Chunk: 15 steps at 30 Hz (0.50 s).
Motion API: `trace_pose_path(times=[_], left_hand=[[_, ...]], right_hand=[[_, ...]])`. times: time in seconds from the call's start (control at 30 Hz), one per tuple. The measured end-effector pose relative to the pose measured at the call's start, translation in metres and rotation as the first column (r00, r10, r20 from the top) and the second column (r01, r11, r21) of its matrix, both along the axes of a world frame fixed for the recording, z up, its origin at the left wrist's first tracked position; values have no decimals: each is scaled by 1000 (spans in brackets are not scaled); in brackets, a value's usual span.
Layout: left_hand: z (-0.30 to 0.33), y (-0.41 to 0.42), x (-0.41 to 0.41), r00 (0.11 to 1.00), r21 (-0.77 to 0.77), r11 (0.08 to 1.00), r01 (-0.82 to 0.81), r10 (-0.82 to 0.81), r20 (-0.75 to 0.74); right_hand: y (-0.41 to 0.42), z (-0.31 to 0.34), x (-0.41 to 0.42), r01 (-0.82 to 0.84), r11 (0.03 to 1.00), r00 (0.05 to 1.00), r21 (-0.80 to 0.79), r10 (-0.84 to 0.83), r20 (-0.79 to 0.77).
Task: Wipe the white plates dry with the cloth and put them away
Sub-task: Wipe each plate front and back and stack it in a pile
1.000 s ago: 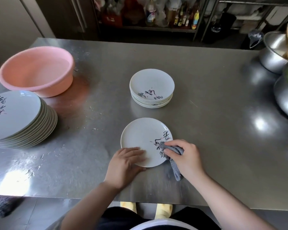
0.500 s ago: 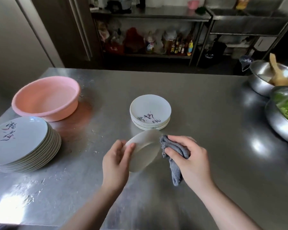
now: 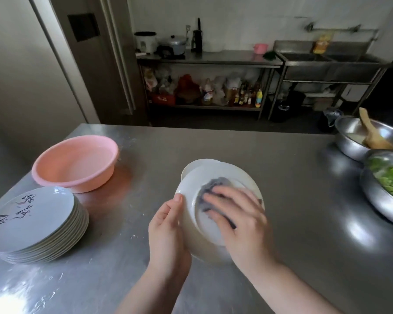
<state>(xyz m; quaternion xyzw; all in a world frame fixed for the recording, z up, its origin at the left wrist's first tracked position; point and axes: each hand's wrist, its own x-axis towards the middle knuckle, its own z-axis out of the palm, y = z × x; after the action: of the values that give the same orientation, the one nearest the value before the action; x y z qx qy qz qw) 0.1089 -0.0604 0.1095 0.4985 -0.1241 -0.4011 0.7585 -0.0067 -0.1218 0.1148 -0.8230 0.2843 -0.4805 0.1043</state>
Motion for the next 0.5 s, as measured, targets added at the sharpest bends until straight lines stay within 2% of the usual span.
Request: trace_pose_path(times=[0.1, 0.17, 0.27, 0.33, 0.5], left_hand=[[7, -1, 9, 995, 27, 999, -27, 29, -98], [9, -2, 16, 993, 37, 998, -60, 63, -104], [11, -3, 15, 995, 25, 997, -71, 73, -69], [9, -2, 9, 998, 27, 999, -39, 40, -54], [13, 2, 3, 999, -11, 1000, -23, 23, -27]], right_hand=[[0, -5, -10, -178, 982, 975, -68, 166, -145], [-9, -4, -17, -119, 992, 987, -42, 114, -114], [-25, 7, -13, 80, 995, 997, 67, -80, -3], [-26, 17, 3, 112, 989, 992, 100, -117, 50], [-10, 21, 20, -125, 991, 992, -46, 124, -26]])
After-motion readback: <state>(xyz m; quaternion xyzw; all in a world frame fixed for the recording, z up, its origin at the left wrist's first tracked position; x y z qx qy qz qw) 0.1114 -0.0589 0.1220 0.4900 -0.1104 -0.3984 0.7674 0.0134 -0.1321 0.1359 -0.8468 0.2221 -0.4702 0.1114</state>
